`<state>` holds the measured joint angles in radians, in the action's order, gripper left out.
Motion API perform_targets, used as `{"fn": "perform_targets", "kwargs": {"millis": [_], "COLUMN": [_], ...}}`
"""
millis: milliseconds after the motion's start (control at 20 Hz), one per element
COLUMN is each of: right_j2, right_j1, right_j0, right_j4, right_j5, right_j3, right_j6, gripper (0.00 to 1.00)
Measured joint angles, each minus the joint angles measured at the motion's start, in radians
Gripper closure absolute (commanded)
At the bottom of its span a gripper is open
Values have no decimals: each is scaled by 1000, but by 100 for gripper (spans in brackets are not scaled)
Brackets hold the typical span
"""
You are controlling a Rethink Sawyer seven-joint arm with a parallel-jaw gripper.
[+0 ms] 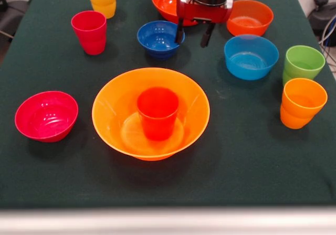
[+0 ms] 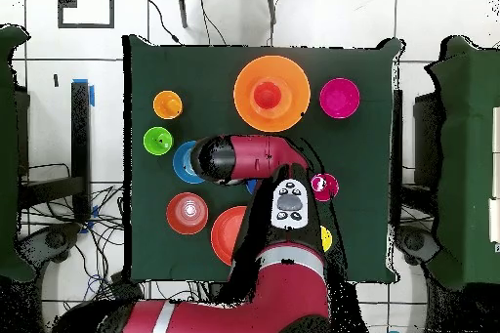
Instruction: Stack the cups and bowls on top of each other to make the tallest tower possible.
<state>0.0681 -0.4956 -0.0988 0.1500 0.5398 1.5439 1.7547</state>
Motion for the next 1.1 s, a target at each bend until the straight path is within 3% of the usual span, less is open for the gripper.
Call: {"fn": "perform_targets", "kwargs": {"millis": [1100], "right_j2": [-40], "right_j1": [-10], "right_j0": [0], "right_j4": [-97], "right_j5": [1], "right_j3": [1], "right_j6": [0], "gripper": [0]}}
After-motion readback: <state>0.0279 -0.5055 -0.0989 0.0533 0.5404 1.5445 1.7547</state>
